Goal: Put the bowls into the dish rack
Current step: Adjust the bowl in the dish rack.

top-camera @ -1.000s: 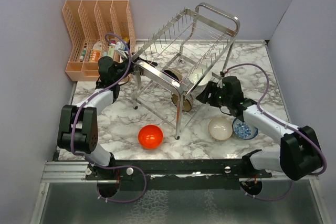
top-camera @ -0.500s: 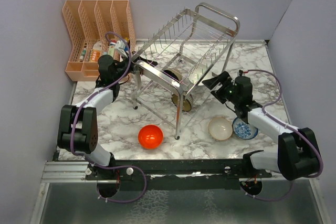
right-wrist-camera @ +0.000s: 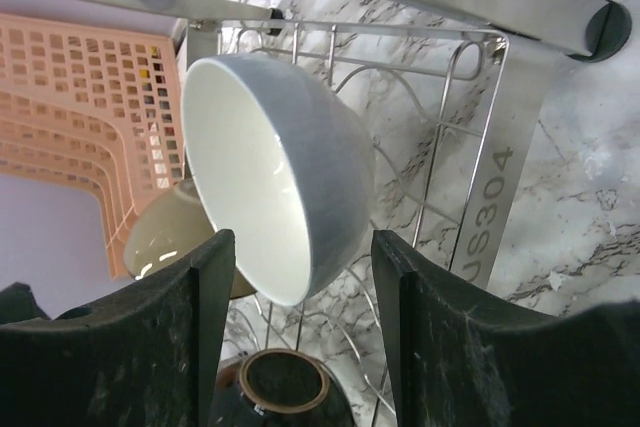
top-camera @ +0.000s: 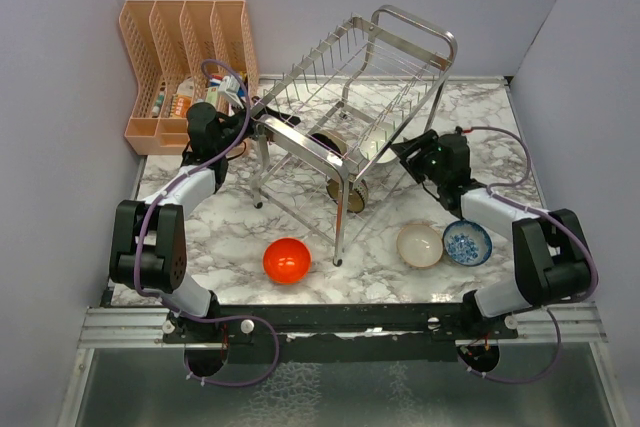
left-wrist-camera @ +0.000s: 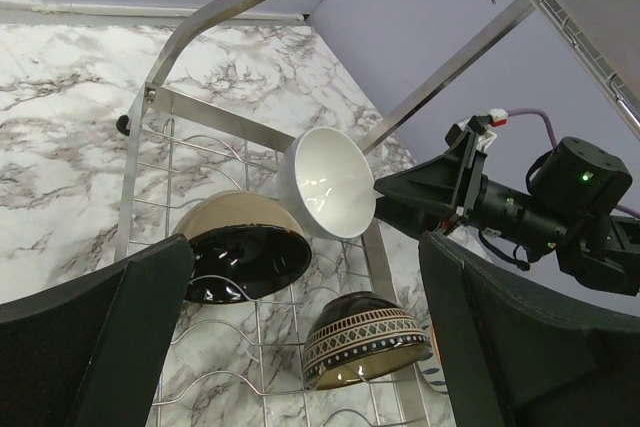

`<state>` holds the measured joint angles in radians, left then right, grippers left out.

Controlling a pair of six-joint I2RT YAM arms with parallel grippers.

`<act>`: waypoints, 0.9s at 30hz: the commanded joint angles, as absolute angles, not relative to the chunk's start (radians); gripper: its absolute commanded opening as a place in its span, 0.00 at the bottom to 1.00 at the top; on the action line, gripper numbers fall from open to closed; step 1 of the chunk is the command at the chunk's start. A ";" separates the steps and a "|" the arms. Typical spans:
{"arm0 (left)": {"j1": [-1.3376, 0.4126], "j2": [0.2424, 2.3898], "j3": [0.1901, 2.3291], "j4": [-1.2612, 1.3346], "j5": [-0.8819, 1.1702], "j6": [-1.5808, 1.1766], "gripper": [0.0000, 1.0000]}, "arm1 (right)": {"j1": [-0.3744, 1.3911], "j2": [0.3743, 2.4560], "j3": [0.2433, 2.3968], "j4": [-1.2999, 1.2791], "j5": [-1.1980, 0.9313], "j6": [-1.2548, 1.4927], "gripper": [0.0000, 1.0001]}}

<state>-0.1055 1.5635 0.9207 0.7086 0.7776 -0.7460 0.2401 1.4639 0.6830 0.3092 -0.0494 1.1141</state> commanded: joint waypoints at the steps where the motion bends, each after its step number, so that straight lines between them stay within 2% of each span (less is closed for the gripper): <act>1: -0.100 1.563 0.947 0.709 0.796 -0.726 0.99 | 0.233 1.524 0.736 0.354 0.019 1.090 0.56; 4: -0.100 1.563 0.947 0.709 0.797 -0.724 0.99 | 0.233 1.570 0.762 0.361 0.027 1.063 0.55; 6: -0.100 1.562 0.945 0.707 0.797 -0.721 0.99 | 0.233 1.602 0.774 0.366 0.020 1.049 0.49; 10: -0.100 1.558 0.941 0.703 0.796 -0.717 0.99 | 0.233 1.632 0.788 0.380 0.018 1.001 0.44; 11: -0.100 1.557 0.939 0.701 0.795 -0.715 0.99 | 0.233 1.635 0.790 0.380 0.022 0.990 0.40; 15: -0.100 1.558 0.932 0.704 0.793 -0.715 0.99 | 0.233 1.623 0.786 0.375 0.045 0.956 0.06; 16: -0.099 1.560 0.931 0.704 0.793 -0.715 0.99 | 0.232 1.614 0.784 0.376 0.054 0.945 0.02; 27: -0.100 1.554 0.929 0.707 0.788 -0.716 0.99 | 0.270 1.463 0.720 0.556 0.124 0.668 0.01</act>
<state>-0.1055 1.5635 0.9215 0.6941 0.7773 -0.7303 0.2440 1.5551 0.7231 0.3668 0.0669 0.8280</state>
